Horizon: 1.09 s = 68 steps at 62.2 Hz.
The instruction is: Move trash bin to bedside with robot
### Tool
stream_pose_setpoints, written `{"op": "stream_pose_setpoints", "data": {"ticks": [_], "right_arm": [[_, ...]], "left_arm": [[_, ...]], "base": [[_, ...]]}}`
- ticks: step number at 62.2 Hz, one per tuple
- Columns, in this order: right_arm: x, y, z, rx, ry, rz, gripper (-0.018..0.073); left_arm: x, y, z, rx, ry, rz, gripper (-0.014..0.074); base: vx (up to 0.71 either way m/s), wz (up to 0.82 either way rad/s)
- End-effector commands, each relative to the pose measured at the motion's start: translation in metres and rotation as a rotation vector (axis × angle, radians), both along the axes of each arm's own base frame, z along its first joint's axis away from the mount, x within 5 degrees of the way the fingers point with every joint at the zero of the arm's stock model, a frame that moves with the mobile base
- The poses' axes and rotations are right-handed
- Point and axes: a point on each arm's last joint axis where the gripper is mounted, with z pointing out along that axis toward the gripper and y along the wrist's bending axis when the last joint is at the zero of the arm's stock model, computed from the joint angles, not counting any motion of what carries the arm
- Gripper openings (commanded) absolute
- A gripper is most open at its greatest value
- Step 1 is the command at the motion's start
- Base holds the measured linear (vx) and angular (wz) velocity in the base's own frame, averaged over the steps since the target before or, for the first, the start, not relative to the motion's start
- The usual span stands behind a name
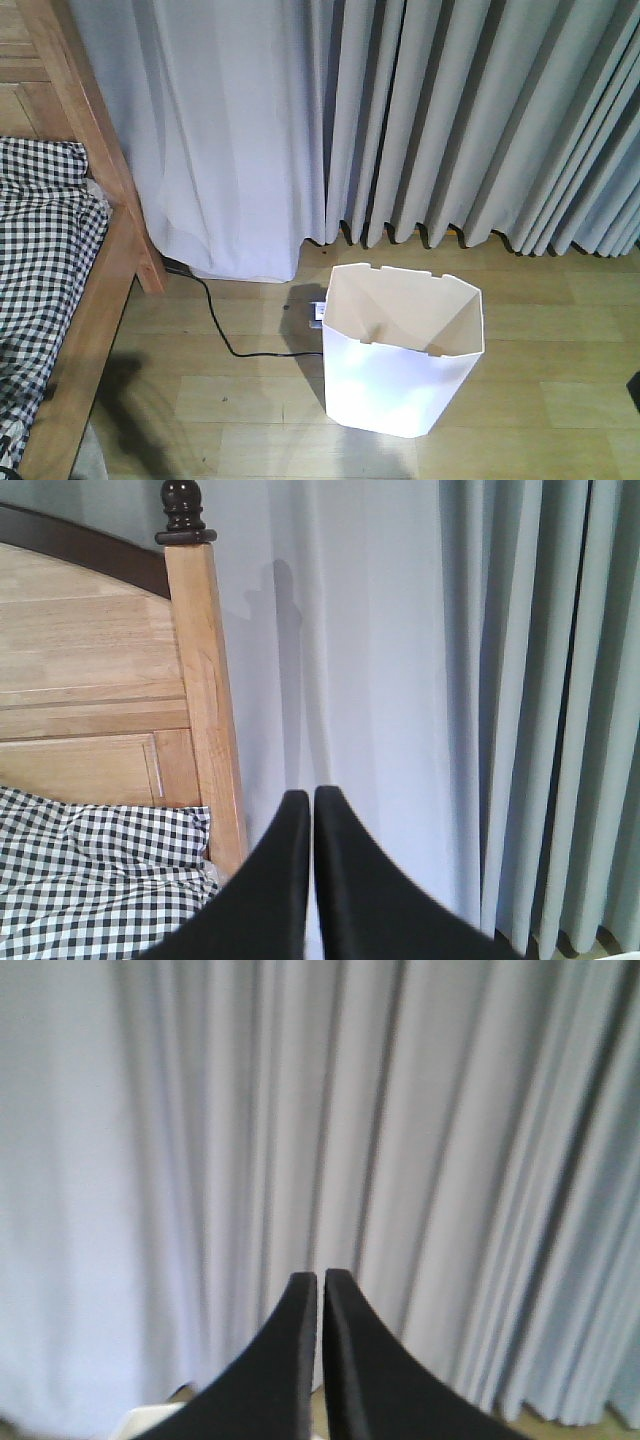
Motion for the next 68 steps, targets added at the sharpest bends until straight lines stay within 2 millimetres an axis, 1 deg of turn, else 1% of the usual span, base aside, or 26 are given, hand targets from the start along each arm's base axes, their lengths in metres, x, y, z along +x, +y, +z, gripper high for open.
{"op": "stream_pose_setpoints", "data": {"ticks": [1,8,9,13,30,68], "right_arm": [[-0.004,-0.001,0.004,-0.032,-0.147,-0.019,-0.0008],[-0.012,-0.001,-0.014,-0.018,-0.209,-0.020,-0.0008],[-0.011,-0.001,-0.018,-0.016,-0.197,-0.018,-0.0008],[-0.010,-0.001,-0.023,-0.010,-0.159,-0.023,-0.0008],[-0.010,-0.002,-0.023,0.015,-0.159,-0.031,-0.0008],[-0.010,-0.001,-0.023,0.015,-0.160,-0.031,-0.0008]], "left_arm": [[0.000,-0.001,0.003,-0.023,-0.069,-0.009,-0.0006],[0.000,-0.001,0.003,-0.023,-0.070,-0.009,-0.0006],[0.000,-0.001,0.003,-0.023,-0.070,-0.009,-0.0006],[0.000,-0.001,0.003,-0.023,-0.070,-0.009,-0.0006],[0.000,-0.001,0.003,-0.023,-0.069,-0.009,-0.0006],[0.000,-0.001,0.003,-0.023,-0.069,-0.009,-0.0006]], "base": [[0.00,0.00],[0.00,0.00],[0.00,0.00],[0.00,0.00],[0.00,0.00],[0.00,0.00]]}}
